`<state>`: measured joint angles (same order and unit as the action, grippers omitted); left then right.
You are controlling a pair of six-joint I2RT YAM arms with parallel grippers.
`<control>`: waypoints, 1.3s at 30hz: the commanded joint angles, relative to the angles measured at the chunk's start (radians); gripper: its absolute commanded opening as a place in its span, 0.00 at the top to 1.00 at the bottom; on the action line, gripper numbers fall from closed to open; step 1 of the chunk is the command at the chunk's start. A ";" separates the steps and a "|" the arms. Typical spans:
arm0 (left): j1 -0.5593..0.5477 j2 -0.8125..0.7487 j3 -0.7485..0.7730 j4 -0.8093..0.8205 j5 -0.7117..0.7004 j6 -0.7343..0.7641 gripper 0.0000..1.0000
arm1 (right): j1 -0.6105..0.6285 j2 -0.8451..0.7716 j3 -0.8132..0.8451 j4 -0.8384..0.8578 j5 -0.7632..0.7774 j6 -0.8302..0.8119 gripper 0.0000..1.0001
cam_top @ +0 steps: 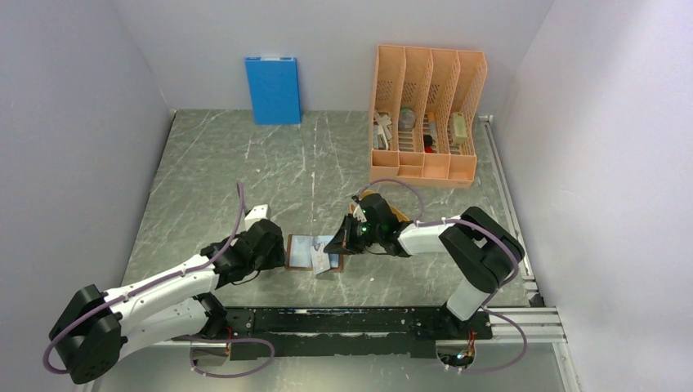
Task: Put the credit cards into the card holder
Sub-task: Insert the credit card into the card holder.
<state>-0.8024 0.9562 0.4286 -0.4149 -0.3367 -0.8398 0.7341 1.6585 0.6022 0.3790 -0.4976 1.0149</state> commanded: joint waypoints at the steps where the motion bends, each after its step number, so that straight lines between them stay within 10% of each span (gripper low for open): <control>1: 0.003 -0.001 -0.012 0.033 0.009 -0.011 0.40 | 0.001 0.017 0.019 0.028 0.002 0.004 1.00; 39: 0.005 0.082 -0.025 0.103 0.056 0.016 0.52 | 0.001 0.090 0.028 0.134 0.082 0.041 1.00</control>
<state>-0.8021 1.0309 0.4099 -0.3527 -0.2989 -0.8352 0.7341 1.7435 0.6250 0.4938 -0.4625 1.0546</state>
